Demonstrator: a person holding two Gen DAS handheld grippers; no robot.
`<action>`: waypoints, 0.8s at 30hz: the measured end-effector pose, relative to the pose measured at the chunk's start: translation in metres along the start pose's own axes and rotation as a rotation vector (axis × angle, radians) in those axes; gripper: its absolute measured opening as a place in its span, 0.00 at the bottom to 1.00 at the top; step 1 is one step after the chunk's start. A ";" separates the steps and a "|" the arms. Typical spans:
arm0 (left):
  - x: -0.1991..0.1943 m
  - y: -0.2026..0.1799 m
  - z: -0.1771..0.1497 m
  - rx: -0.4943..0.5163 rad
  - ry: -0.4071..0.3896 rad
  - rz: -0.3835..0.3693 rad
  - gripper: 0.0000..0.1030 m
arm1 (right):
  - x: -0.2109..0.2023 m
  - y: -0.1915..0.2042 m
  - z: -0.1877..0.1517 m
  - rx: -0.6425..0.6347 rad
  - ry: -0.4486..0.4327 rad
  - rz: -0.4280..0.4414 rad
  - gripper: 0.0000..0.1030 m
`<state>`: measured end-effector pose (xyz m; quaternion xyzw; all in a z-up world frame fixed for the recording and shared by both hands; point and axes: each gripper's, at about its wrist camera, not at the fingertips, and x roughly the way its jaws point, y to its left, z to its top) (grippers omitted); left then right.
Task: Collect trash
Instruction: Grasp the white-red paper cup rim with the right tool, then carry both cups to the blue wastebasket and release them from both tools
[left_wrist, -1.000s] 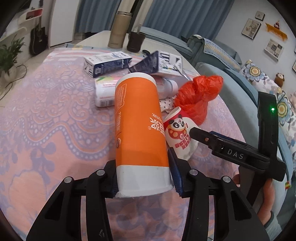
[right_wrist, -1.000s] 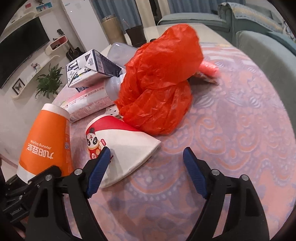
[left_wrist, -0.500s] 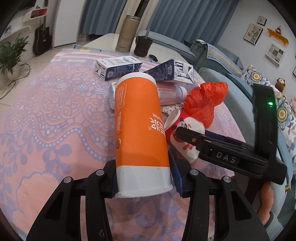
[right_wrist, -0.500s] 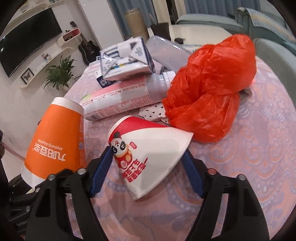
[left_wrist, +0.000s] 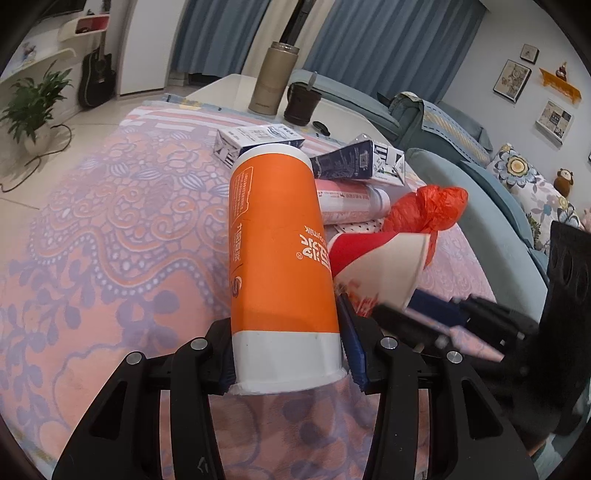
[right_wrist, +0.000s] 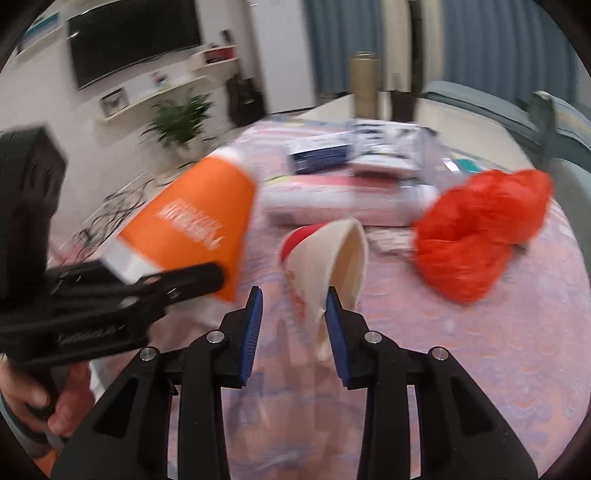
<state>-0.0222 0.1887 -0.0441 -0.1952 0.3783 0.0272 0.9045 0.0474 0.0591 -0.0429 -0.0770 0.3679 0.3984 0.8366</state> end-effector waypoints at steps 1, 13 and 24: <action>-0.001 0.001 0.000 0.000 -0.002 0.002 0.44 | 0.004 0.005 0.000 -0.011 0.009 0.000 0.30; -0.005 0.015 0.002 -0.017 -0.019 0.000 0.44 | 0.014 -0.011 0.010 0.096 0.049 -0.028 0.05; -0.003 -0.070 0.012 0.162 -0.024 -0.170 0.44 | -0.073 -0.057 -0.001 0.157 -0.105 -0.182 0.02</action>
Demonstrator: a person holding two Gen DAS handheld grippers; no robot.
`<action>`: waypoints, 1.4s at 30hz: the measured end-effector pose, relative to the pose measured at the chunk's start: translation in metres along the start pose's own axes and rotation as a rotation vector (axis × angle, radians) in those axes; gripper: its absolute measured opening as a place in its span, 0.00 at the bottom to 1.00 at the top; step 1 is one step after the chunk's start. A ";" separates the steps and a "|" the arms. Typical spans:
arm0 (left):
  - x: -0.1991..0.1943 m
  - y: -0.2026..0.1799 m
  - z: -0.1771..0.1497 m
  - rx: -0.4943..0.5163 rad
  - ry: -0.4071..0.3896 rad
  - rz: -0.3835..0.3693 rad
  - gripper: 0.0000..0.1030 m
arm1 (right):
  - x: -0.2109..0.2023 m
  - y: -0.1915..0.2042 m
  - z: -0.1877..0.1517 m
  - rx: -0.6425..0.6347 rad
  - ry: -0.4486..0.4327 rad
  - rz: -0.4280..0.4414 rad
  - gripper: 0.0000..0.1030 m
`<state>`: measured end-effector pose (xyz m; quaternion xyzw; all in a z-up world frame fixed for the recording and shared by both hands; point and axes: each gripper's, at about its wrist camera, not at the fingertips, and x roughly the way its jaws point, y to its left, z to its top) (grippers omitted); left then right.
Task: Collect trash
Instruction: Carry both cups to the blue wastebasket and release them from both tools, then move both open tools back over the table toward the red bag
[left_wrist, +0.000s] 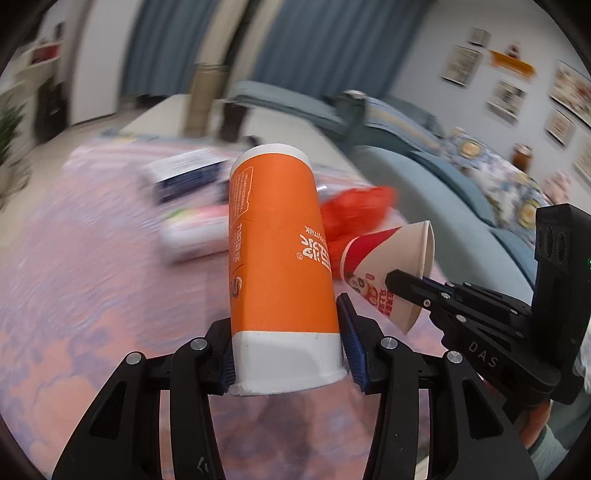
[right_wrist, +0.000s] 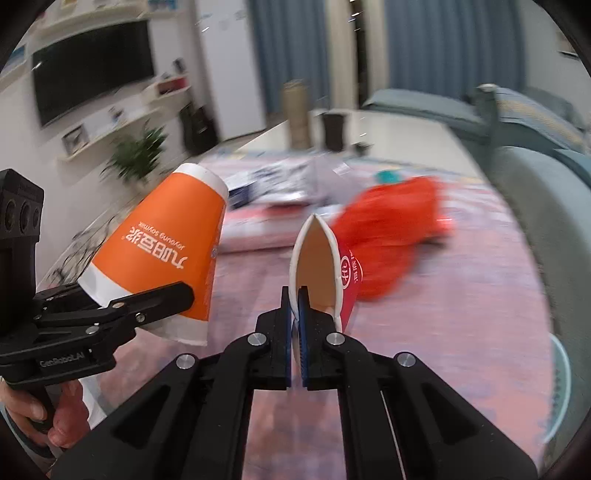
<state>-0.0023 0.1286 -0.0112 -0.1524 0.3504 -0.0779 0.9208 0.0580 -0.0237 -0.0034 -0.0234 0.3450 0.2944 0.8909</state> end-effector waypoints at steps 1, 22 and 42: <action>0.004 -0.012 0.004 0.021 0.004 -0.022 0.44 | -0.013 -0.017 -0.001 0.024 -0.018 -0.027 0.02; 0.212 -0.266 0.019 0.377 0.323 -0.370 0.44 | -0.075 -0.319 -0.105 0.539 0.017 -0.408 0.02; 0.215 -0.255 0.022 0.338 0.320 -0.379 0.57 | -0.055 -0.358 -0.132 0.701 0.137 -0.401 0.07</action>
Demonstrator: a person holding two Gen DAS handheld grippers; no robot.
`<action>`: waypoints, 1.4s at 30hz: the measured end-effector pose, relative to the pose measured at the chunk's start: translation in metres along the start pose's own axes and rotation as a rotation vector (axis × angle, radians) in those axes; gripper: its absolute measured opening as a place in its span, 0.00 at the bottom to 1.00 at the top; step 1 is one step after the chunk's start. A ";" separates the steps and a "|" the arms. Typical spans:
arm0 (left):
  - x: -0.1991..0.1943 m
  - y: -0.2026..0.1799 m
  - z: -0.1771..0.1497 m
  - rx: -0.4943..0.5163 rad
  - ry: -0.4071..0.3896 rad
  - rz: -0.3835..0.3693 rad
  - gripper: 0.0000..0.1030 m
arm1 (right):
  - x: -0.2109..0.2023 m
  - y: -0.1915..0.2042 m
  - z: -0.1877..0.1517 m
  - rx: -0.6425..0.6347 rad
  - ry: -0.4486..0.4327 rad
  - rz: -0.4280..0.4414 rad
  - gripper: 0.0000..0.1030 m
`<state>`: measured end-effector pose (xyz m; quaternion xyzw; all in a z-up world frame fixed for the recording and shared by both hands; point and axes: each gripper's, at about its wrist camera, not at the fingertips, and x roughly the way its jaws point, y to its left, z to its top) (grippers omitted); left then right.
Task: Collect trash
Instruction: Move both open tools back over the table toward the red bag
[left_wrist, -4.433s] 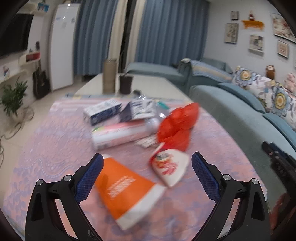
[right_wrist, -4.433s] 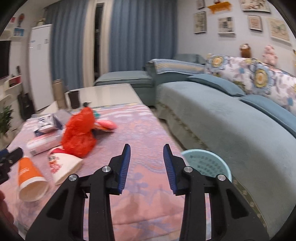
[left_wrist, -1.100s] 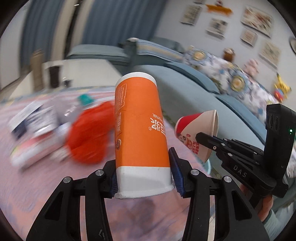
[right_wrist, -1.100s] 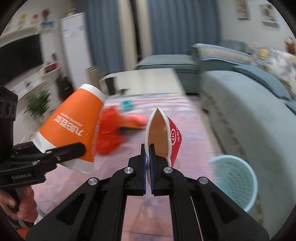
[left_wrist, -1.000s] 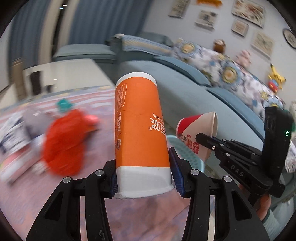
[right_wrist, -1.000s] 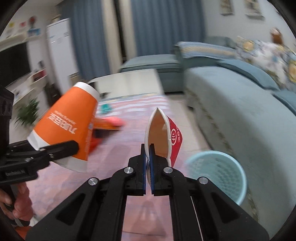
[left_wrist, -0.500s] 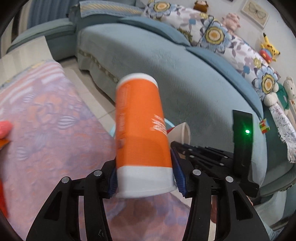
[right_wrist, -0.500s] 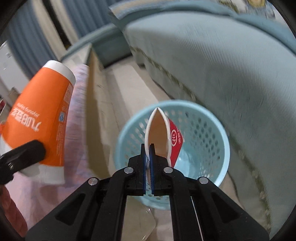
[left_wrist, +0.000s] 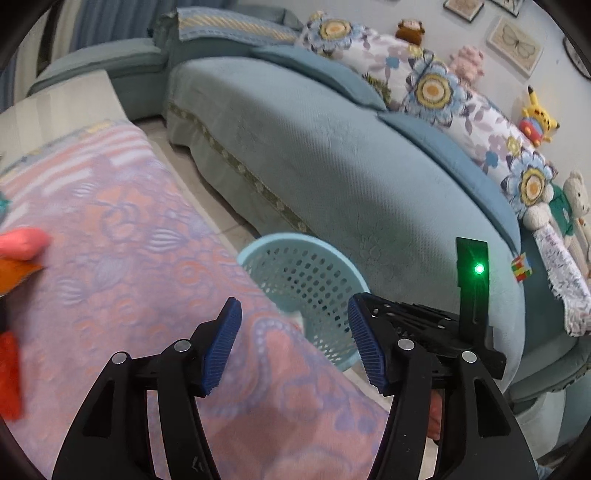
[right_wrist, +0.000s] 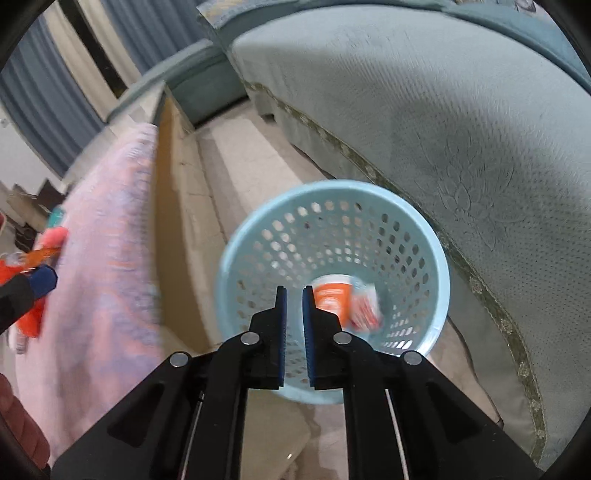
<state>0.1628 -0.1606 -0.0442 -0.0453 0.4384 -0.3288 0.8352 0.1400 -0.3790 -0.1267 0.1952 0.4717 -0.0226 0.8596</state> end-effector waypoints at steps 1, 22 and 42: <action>-0.013 0.001 -0.001 -0.003 -0.022 0.006 0.60 | -0.011 0.009 0.001 -0.018 -0.019 0.004 0.07; -0.271 0.104 -0.097 -0.190 -0.375 0.366 0.81 | -0.129 0.282 -0.045 -0.386 -0.346 0.264 0.66; -0.290 0.276 -0.176 -0.558 -0.339 0.473 0.81 | -0.034 0.355 -0.084 -0.503 -0.232 0.206 0.66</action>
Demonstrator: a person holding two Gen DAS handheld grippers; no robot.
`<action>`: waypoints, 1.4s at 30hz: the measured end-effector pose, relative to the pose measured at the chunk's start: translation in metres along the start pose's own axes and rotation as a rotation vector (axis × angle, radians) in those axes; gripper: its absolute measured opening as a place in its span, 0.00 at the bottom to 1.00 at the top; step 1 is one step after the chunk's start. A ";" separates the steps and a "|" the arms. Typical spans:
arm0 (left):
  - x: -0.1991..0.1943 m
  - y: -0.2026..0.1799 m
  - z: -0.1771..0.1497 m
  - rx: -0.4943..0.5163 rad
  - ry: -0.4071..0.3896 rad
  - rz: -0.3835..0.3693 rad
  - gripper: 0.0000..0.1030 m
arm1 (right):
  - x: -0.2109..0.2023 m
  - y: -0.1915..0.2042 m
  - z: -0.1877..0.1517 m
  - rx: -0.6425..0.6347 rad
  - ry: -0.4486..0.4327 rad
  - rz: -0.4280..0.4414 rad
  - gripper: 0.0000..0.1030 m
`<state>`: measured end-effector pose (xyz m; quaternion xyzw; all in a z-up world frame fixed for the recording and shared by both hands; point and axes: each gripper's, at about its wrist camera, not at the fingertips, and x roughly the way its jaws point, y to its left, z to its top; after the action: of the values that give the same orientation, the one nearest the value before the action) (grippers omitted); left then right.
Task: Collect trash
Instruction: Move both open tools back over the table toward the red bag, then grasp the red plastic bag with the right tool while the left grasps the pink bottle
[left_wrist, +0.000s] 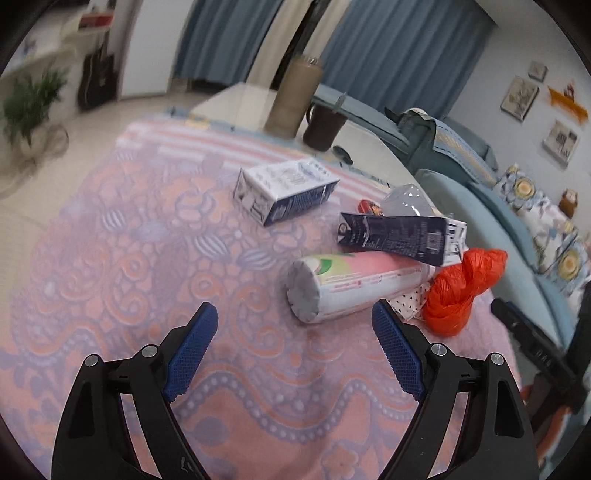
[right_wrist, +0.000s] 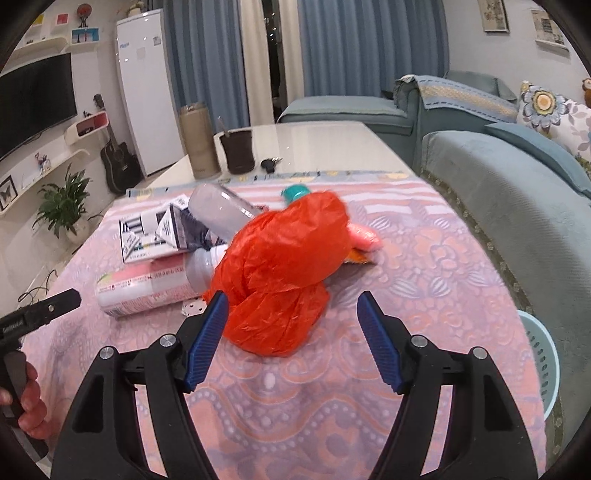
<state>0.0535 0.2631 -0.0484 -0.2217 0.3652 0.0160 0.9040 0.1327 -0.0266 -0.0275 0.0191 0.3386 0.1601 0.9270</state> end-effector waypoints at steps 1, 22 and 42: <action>0.004 0.003 0.000 -0.015 0.016 -0.021 0.81 | 0.004 0.003 0.000 -0.006 0.007 0.007 0.66; 0.010 -0.052 -0.013 0.108 0.074 -0.144 0.77 | 0.024 -0.001 0.006 0.042 0.066 0.058 0.66; 0.012 -0.091 -0.025 0.217 0.196 -0.401 0.70 | 0.021 -0.015 0.011 0.059 0.056 0.086 0.64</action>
<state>0.0632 0.1696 -0.0368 -0.1918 0.3993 -0.2248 0.8679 0.1587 -0.0340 -0.0341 0.0566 0.3680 0.1904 0.9084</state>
